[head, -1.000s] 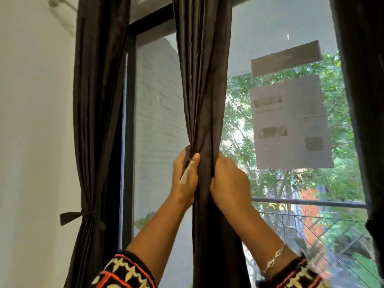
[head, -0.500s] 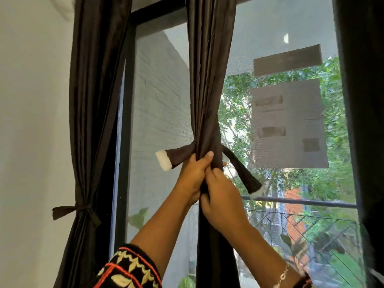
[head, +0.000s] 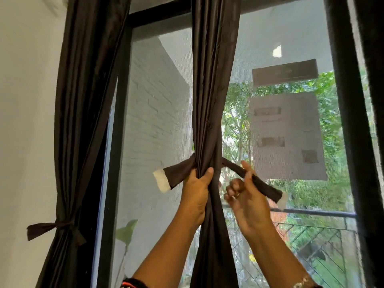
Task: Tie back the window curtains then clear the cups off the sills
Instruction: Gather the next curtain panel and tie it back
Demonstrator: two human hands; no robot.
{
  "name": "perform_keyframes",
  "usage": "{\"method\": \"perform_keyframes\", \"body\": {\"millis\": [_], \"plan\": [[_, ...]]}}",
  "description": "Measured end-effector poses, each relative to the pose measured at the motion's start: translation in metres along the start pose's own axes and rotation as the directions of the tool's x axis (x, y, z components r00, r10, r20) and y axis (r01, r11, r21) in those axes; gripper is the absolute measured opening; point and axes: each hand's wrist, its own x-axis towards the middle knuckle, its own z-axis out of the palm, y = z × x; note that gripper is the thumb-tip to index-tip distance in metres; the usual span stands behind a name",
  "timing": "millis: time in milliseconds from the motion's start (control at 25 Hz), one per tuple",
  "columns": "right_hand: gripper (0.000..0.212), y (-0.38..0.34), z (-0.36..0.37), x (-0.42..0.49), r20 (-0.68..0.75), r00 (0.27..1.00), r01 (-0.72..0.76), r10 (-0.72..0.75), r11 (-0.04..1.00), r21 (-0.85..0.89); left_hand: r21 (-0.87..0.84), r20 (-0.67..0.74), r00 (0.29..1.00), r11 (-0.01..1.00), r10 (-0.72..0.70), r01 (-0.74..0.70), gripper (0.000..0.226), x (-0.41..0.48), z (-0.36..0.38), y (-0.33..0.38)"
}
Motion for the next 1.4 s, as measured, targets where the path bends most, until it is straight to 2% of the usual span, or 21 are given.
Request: {"method": "perform_keyframes", "body": {"millis": [80,160,240,320,360,440,480,560,680,720,760,800,840,920,960,1000,1040,1120,1200,1320,1400], "plan": [[0.035,-0.009,0.001,0.003,0.004,0.993,0.12,-0.12,0.993,0.023,0.036,-0.016,0.998,0.997,0.068,-0.067,0.031,0.006,-0.002,-0.002],[0.037,-0.016,0.008,-0.001,0.042,0.979,0.202,-0.2,0.979,-0.034,0.191,-0.027,0.991,0.974,0.133,-0.125,0.032,0.009,-0.004,-0.009],[0.045,-0.018,0.015,-0.004,0.13,0.95,0.294,-0.285,0.953,-0.064,0.365,-0.027,0.976,0.911,0.216,-0.192,0.04,0.003,0.0,-0.014],[0.045,-0.02,0.022,-0.003,0.27,0.904,0.384,-0.331,0.907,-0.175,0.371,0.015,0.946,0.877,0.323,-0.305,0.046,-0.001,0.005,-0.02],[0.046,-0.02,0.024,-0.003,0.34,0.884,0.415,-0.321,0.874,-0.252,0.365,0.051,0.934,0.864,0.353,-0.347,0.043,-0.001,0.006,-0.022],[0.065,-0.019,0.023,-0.001,0.475,0.839,0.475,-0.264,0.783,-0.403,0.324,0.13,0.896,0.836,0.425,-0.443,0.046,0.0,0.006,-0.024],[0.075,-0.018,0.021,-0.001,0.535,0.814,0.509,-0.224,0.72,-0.472,0.347,0.154,0.872,0.801,0.465,-0.489,0.054,0.002,0.004,-0.028],[0.081,-0.017,0.022,-0.003,0.569,0.801,0.549,-0.184,0.603,-0.578,0.487,0.171,0.853,0.71,0.494,-0.508,0.073,0.002,0.0,-0.034],[0.059,-0.014,0.027,0.001,0.518,0.808,0.582,-0.281,0.518,-0.626,0.541,0.288,0.769,0.566,0.571,-0.622,0.044,-0.001,-0.003,-0.045],[0.049,-0.013,0.028,0.004,0.5,0.803,0.594,-0.323,0.481,-0.644,0.538,0.332,0.75,0.538,0.572,-0.649,0.04,-0.007,-0.005,-0.043],[0.042,-0.012,0.029,0.006,0.492,0.796,0.605,-0.353,0.45,-0.657,0.508,0.351,0.751,0.561,0.559,-0.654,0.045,-0.014,-0.006,-0.037],[0.039,-0.012,0.028,0.009,0.491,0.789,0.613,-0.368,0.42,-0.669,0.463,0.331,0.76,0.606,0.559,-0.647,0.052,-0.019,-0.009,-0.035],[0.039,-0.012,0.027,0.01,0.497,0.784,0.618,-0.372,0.391,-0.682,0.45,0.226,0.771,0.638,0.595,-0.625,0.052,-0.021,-0.012,-0.029],[0.041,-0.011,0.026,0.012,0.515,0.775,0.627,-0.366,0.349,-0.696,0.307,-0.051,0.765,0.739,0.643,-0.6,0.038,-0.021,-0.015,-0.003],[0.041,-0.01,0.026,0.012,0.519,0.776,0.626,-0.358,0.337,-0.703,0.301,-0.129,0.746,0.742,0.654,-0.599,0.03,-0.021,-0.012,0.018],[0.04,-0.01,0.026,0.013,0.521,0.777,0.624,-0.353,0.326,-0.71,0.378,-0.115,0.755,0.731,0.646,-0.568,0.029,-0.016,-0.009,0.038],[0.039,-0.01,0.026,0.013,0.521,0.778,0.621,-0.35,0.308,-0.721,0.481,-0.014,0.796,0.702,0.605,-0.525,0.035,-0.01,-0.006,0.059],[0.038,-0.011,0.025,0.014,0.525,0.781,0.61,-0.338,0.236,-0.756,0.699,0.258,0.869,0.54,0.422,-0.469,0.045,0.003,0.004,0.09],[0.042,-0.013,0.025,0.014,0.541,0.781,0.601,-0.313,0.141,-0.787,0.807,0.41,0.892,0.379,0.192,-0.453,0.048,0.014,0.018,0.105],[0.046,-0.015,0.024,0.012,0.589,0.756,0.617,-0.285,0.011,-0.787,0.876,0.455,0.89,0.198,-0.036,-0.44,0.042,0.022,0.034,0.11],[0.044,-0.017,0.023,0.008,0.609,0.741,0.622,-0.284,-0.053,-0.781,0.895,0.435,0.894,0.163,-0.104,-0.416,0.033,0.024,0.039,0.109]]}}
